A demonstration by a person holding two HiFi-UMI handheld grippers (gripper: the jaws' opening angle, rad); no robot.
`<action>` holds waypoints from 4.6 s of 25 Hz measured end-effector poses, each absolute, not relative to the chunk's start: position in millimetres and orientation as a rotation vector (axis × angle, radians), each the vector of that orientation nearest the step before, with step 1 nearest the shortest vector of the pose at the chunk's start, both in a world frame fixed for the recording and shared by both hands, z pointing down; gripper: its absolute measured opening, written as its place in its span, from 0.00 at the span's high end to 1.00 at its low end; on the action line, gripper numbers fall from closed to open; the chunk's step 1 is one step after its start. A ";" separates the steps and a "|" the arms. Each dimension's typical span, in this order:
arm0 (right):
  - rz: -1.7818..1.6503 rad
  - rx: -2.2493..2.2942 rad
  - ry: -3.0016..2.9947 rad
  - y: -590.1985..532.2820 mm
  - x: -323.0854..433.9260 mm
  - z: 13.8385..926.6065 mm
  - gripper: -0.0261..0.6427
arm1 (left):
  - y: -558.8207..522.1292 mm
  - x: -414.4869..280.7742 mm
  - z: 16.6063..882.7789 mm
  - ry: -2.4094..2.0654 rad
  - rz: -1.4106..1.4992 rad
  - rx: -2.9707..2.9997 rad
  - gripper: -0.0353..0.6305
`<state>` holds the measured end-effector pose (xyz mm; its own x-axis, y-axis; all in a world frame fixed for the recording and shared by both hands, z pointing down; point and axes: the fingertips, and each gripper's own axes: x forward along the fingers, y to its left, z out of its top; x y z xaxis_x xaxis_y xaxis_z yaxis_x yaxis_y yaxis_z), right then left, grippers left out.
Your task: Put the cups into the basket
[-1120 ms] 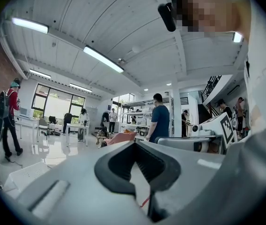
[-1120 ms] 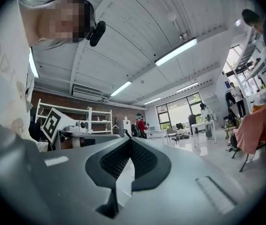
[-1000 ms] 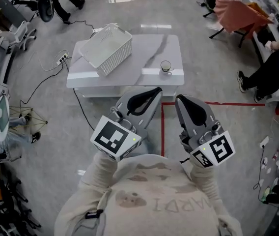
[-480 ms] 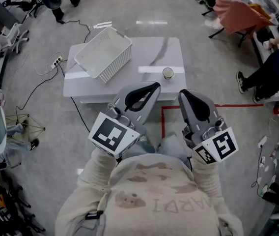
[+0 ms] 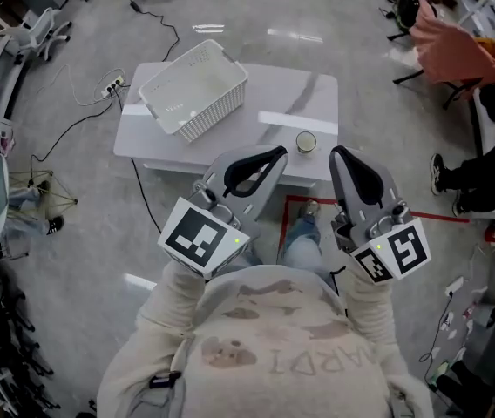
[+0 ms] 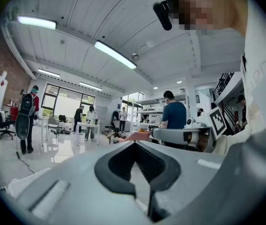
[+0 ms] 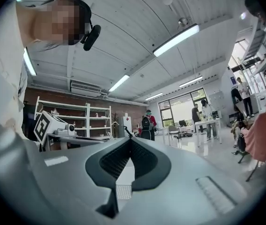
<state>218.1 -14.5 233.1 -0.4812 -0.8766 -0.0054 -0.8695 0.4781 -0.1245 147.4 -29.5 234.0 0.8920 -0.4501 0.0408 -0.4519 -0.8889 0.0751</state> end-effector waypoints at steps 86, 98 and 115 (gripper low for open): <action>-1.434 -1.665 3.448 -187.4 345.3 766.5 0.88 | -238.1 267.2 509.9 -0.797 0.333 2.768 0.95; -0.968 -1.505 3.443 -201.5 331.6 584.1 0.88 | -206.3 246.5 384.1 -1.165 0.146 2.770 0.95; -0.562 -1.101 3.447 -180.9 220.1 430.6 0.88 | -131.0 156.4 289.6 -1.572 0.083 2.695 0.95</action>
